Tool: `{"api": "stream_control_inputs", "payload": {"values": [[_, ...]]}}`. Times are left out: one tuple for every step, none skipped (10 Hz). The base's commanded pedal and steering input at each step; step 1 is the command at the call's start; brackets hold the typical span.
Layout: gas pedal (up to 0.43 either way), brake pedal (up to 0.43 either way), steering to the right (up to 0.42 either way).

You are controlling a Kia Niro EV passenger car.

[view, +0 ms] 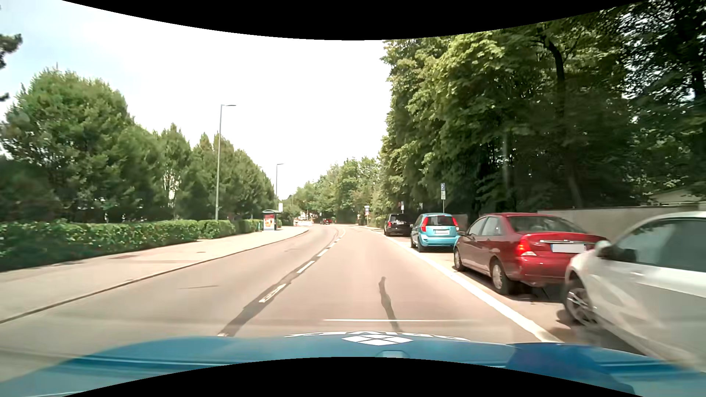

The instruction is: Follow the waypoints while adhering to traffic rules and regulations

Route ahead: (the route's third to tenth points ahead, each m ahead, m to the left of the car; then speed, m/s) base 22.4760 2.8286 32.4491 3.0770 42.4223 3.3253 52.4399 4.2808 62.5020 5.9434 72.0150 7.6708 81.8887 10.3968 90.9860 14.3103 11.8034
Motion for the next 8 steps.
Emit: {"api": "stream_control_inputs", "payload": {"values": [[0.150, 0.000, -0.005], [0.150, 0.000, -0.005], [0.150, 0.000, -0.006], [0.150, 0.000, -0.006], [0.150, 0.000, -0.005], [0.150, 0.000, -0.005], [0.150, 0.000, -0.005], [0.150, 0.000, -0.005]]}}
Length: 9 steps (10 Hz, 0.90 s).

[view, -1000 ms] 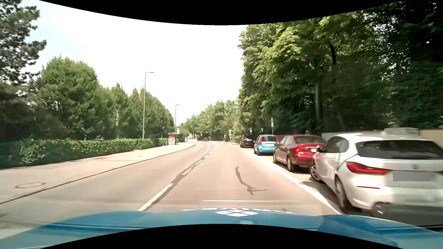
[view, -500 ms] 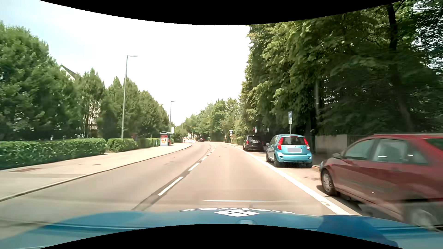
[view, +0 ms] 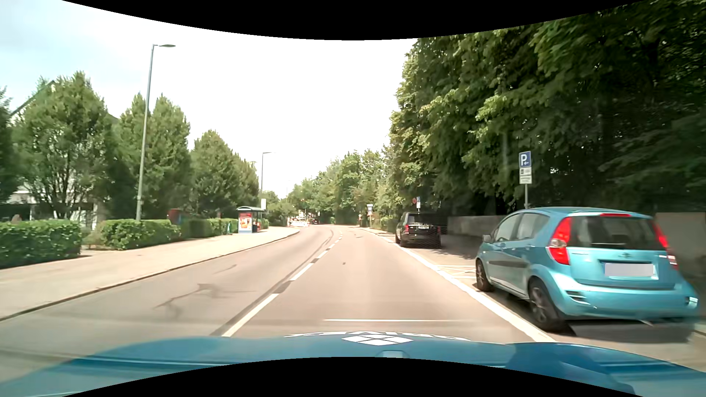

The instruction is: Follow the waypoints while adhering to traffic rules and regulations

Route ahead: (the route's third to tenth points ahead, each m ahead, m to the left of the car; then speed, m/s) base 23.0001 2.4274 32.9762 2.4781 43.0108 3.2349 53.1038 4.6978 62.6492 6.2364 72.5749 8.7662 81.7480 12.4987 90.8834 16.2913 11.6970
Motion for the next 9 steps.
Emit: {"api": "stream_control_inputs", "payload": {"values": [[0.150, 0.000, -0.005], [0.150, 0.000, -0.005], [0.150, 0.000, -0.005], [0.150, 0.000, -0.005], [0.150, 0.000, -0.005], [0.138, 0.000, -0.005], [0.138, 0.000, -0.005], [0.138, 0.000, -0.006], [0.138, 0.000, -0.006]]}}
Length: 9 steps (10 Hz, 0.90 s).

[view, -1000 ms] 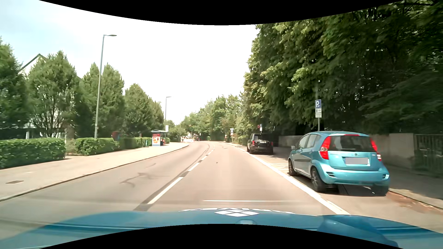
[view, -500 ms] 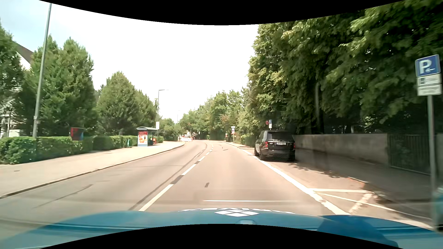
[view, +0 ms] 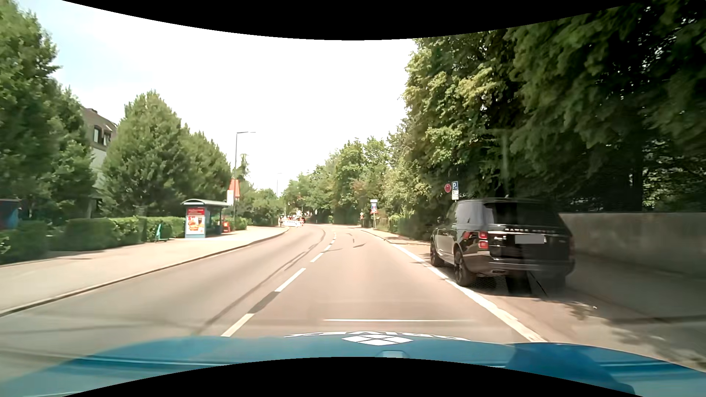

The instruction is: Follow the waypoints while adhering to traffic rules and regulations

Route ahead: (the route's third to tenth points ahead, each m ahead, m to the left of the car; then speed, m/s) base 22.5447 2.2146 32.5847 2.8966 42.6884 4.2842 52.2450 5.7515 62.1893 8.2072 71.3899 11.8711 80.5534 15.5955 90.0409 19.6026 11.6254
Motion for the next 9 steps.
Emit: {"api": "stream_control_inputs", "payload": {"values": [[0.138, 0.000, -0.006], [0.138, 0.000, -0.007], [0.138, 0.000, -0.008], [0.138, 0.000, -0.008], [0.138, 0.000, -0.009], [0.138, 0.000, -0.009], [0.138, 0.000, -0.010], [0.138, 0.000, -0.010], [0.138, 0.000, -0.010]]}}
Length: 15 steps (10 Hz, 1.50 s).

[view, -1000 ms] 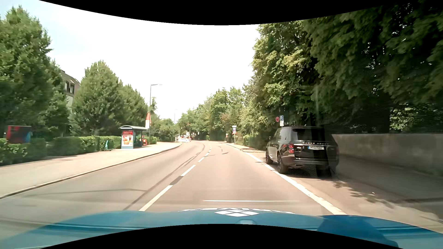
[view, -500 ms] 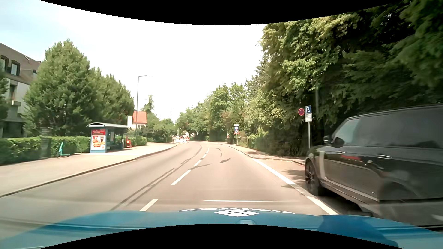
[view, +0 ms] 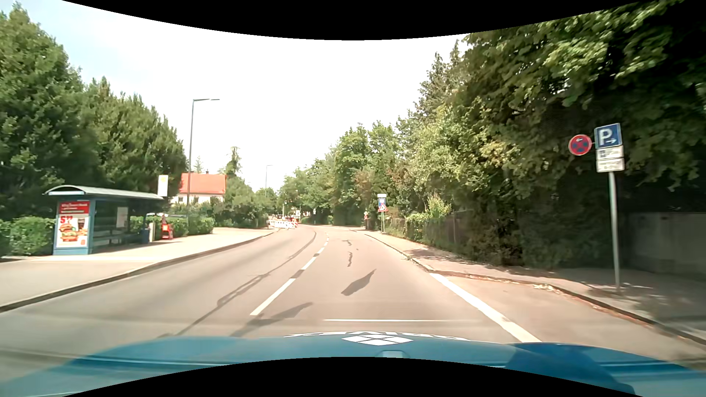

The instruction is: Follow the waypoints while adhering to traffic rules and regulations

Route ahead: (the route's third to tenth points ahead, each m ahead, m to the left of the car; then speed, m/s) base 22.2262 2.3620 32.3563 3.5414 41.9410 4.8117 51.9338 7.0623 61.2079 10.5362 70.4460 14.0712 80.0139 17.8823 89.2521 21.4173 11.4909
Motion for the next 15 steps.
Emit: {"api": "stream_control_inputs", "payload": {"values": [[0.138, 0.000, -0.010], [0.138, 0.000, -0.011], [0.138, 0.000, -0.011], [0.138, 0.000, -0.012], [0.138, 0.000, -0.013], [0.138, 0.000, -0.015], [0.138, 0.000, -0.018], [0.138, 0.000, -0.021], [0.118, 0.000, -0.023], [0.118, 0.000, -0.023], [0.118, 0.000, -0.024], [0.118, 0.000, -0.024], [0.118, 0.000, -0.024], [0.118, 0.000, -0.024], [0.118, 0.000, -0.025]]}}
